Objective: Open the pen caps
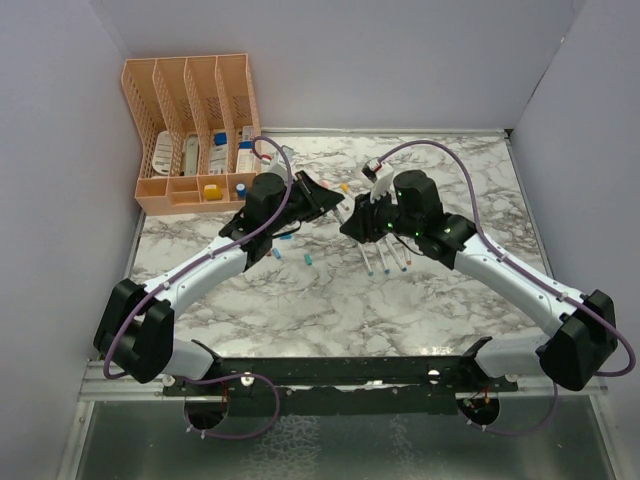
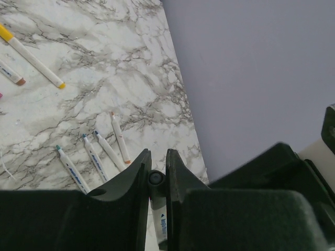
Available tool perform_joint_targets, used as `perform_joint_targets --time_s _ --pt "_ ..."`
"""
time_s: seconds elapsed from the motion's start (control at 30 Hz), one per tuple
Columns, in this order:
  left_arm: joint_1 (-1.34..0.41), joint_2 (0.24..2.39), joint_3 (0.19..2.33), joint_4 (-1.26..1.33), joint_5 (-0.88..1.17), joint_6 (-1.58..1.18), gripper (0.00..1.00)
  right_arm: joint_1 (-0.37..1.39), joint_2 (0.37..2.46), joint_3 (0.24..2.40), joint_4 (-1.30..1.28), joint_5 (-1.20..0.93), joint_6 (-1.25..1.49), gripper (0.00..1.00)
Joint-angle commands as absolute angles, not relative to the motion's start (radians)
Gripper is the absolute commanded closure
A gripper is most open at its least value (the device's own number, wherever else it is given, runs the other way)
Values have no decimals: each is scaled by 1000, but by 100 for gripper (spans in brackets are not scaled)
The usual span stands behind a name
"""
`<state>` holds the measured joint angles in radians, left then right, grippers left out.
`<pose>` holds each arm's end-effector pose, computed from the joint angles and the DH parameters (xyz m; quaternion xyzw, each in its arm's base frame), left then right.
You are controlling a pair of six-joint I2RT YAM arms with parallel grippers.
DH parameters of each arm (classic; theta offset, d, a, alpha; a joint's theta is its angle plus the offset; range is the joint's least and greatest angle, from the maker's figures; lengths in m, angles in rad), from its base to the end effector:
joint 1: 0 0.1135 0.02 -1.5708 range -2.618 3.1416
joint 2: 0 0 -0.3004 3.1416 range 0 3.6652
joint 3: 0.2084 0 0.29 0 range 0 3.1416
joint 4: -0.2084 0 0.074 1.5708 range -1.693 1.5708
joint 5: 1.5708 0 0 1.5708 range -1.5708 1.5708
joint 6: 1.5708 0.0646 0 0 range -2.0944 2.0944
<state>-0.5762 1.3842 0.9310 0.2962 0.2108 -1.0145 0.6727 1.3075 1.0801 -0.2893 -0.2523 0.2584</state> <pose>0.3122 -0.2190 0.3170 -0.0977 0.7529 -0.5172 0.3950 0.2641 0.2310 0.3306 -0.2383 0.8261 0.3212 0.3971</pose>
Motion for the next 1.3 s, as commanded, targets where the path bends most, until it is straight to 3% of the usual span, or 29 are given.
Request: perform_joint_targets --time_s 0.0,0.1,0.47,0.63,0.7,0.8,0.97,1.27 --pt "-580 1378 944 321 248 -1003 100 680 1291 1137 -281 -255 260 48" --pt "-581 1384 951 321 259 -1003 100 680 1305 1148 -286 -263 261 37" --pt "-593 1389 980 321 275 -1000 100 680 1367 1181 -287 -286 256 38" --pt "-598 1386 977 320 270 -999 100 678 1379 1183 -276 -295 257 55" --pt "-600 1382 970 318 264 -996 100 679 1380 1186 -274 -295 256 66" --pt "-599 1375 966 285 226 -985 100 680 1379 1188 -279 -289 256 97" --pt "-572 1376 975 227 143 -966 100 680 1364 1150 -310 -295 256 99" --pt "-389 1477 1118 235 183 -968 100 679 1190 916 -345 -311 309 99"
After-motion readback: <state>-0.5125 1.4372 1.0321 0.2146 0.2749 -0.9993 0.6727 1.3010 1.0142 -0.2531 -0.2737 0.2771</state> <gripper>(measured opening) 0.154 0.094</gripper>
